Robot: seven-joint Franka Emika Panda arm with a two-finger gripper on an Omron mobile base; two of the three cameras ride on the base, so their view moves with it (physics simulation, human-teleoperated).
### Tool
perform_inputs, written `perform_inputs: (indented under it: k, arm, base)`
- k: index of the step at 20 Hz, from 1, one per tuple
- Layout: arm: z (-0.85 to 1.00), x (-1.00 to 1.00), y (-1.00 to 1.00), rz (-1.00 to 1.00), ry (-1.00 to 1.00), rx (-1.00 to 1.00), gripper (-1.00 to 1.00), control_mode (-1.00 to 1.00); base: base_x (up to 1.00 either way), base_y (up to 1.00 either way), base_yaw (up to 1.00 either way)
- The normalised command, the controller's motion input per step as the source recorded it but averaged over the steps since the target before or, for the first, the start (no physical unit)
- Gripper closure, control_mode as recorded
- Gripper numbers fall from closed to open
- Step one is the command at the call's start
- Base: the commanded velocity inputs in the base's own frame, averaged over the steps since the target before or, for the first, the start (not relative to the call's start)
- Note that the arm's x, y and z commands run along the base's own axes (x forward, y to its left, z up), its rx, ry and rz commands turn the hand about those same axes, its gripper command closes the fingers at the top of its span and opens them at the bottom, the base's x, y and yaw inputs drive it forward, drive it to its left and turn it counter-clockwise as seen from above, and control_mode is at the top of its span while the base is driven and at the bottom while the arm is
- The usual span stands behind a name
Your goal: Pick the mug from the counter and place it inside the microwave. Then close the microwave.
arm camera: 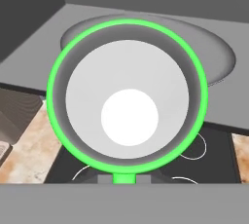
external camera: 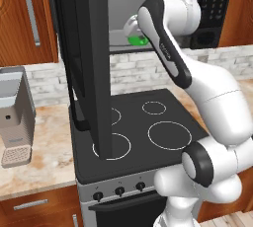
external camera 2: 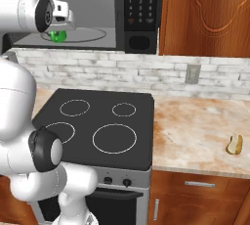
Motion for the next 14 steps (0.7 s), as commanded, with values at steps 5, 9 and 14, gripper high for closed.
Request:
perform_inputs:
  k: [5,9,14]
  arm:
    - [-0.1,0.08,0.07,0.0,0.0,0.0,1.0,-1.0]
    - [0.0,0.08,0.08,0.0,0.0,0.0,1.0,-1.0]
    - [0.0,0.18,0.04,0.0,0.0,0.0,1.0,-1.0]
  base:
    - [0.0,0.0,0.0]
    - [0.0,0.0,0.0]
    - [0.0,0.0,0.0]
